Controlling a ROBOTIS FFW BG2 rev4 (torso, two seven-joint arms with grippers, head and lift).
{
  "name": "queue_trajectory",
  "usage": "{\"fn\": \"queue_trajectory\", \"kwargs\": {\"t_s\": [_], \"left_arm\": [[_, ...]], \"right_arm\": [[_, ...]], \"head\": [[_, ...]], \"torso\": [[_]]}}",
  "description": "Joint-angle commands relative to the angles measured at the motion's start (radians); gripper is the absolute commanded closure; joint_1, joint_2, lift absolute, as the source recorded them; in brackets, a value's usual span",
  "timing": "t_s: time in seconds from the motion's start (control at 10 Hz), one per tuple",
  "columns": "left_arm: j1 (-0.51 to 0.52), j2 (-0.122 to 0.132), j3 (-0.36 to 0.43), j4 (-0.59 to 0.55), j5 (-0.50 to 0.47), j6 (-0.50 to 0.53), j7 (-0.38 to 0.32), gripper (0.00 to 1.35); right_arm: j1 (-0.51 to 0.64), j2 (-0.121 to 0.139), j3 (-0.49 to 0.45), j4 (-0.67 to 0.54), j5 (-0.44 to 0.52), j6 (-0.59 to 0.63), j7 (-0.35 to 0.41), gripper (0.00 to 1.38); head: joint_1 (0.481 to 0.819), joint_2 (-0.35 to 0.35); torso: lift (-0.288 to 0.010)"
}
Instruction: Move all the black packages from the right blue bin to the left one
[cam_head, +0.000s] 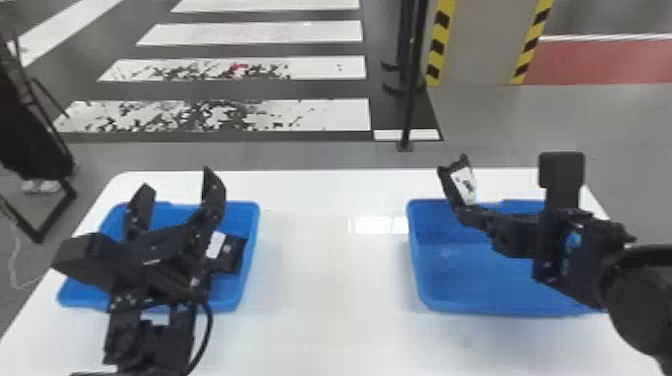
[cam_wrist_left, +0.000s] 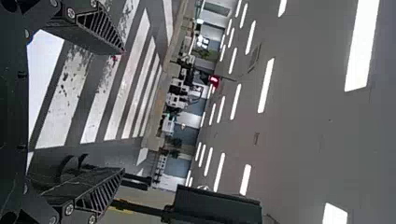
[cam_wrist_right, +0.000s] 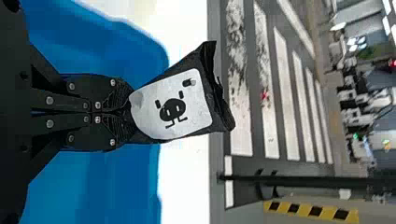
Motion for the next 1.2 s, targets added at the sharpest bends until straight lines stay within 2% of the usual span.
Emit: {"fn": "queue_trajectory", "kwargs": {"t_s": [0.0,0.3,0.5,0.7,1.1], "left_arm": [[-0.007,0.012,-0.062,-0.019,0.044,-0.001,0.0,0.16],[-0.044,0.055,-0.278,-0.024,0.166,0.023,-0.029,0.16],[-0.066,0.071,-0.356,-0.026,0.206,0.05,-0.044,0.16],[-0.071,0.072,-0.352,-0.024,0.206,0.075,-0.048,0.16],[-0.063,0.065,-0.31,-0.024,0.178,0.102,-0.044,0.19]], "right_arm": [[-0.024,-0.007,0.093,-0.033,-0.08,-0.061,0.012,1.21],[-0.083,-0.017,0.224,-0.051,-0.167,-0.103,0.021,1.21],[-0.105,-0.02,0.294,-0.036,-0.199,-0.107,0.02,1.21],[-0.12,-0.023,0.374,-0.036,-0.241,-0.105,0.02,1.21],[-0.118,-0.035,0.46,-0.063,-0.307,-0.1,0.021,1.21]], "head": [[0.695,0.093],[0.695,0.131],[0.695,0.104],[0.695,0.097],[0.695,0.175]], "torso": [[-0.132],[-0.132],[-0.132],[-0.132],[-0.132]]}}
